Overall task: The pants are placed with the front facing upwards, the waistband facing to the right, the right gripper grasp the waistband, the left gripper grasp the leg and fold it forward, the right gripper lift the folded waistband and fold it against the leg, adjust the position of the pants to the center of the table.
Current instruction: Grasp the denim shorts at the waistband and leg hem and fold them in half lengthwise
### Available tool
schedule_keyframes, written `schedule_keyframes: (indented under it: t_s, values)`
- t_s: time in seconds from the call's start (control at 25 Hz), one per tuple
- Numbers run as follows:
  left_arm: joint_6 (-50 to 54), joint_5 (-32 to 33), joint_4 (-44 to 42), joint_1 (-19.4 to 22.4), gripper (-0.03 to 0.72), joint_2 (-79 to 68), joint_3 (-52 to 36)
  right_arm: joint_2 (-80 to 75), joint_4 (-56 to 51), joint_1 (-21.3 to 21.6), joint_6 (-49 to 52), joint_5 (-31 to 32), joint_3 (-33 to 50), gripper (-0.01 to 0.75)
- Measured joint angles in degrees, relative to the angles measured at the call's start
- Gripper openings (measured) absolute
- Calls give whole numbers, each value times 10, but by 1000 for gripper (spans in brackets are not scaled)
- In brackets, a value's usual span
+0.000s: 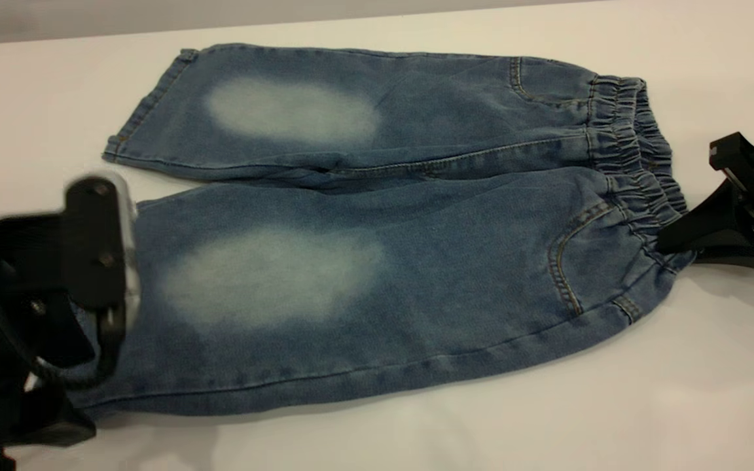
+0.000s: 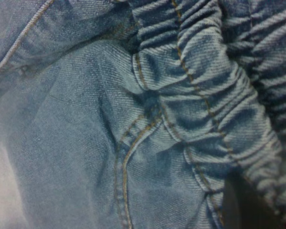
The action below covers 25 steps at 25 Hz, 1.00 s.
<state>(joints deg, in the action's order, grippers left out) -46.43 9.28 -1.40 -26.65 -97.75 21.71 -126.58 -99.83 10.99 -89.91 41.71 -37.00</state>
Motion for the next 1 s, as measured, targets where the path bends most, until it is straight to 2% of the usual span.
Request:
schedule_keyframes:
  t_s: [0.12,0.52,0.8,1.0]
  values:
    - [0,-12,-7,1,466,-22,0,1,0,0,0,5,0,34]
    - [6,22,-13,2,444,-22,0,0,0,0,0,14,0,36]
    - [73,40,-89,2,433,-14,0,1,0,0,0,18,0,38]
    - [170,45,-188,2,431,-9,0,1,0,0,0,20,0,40]
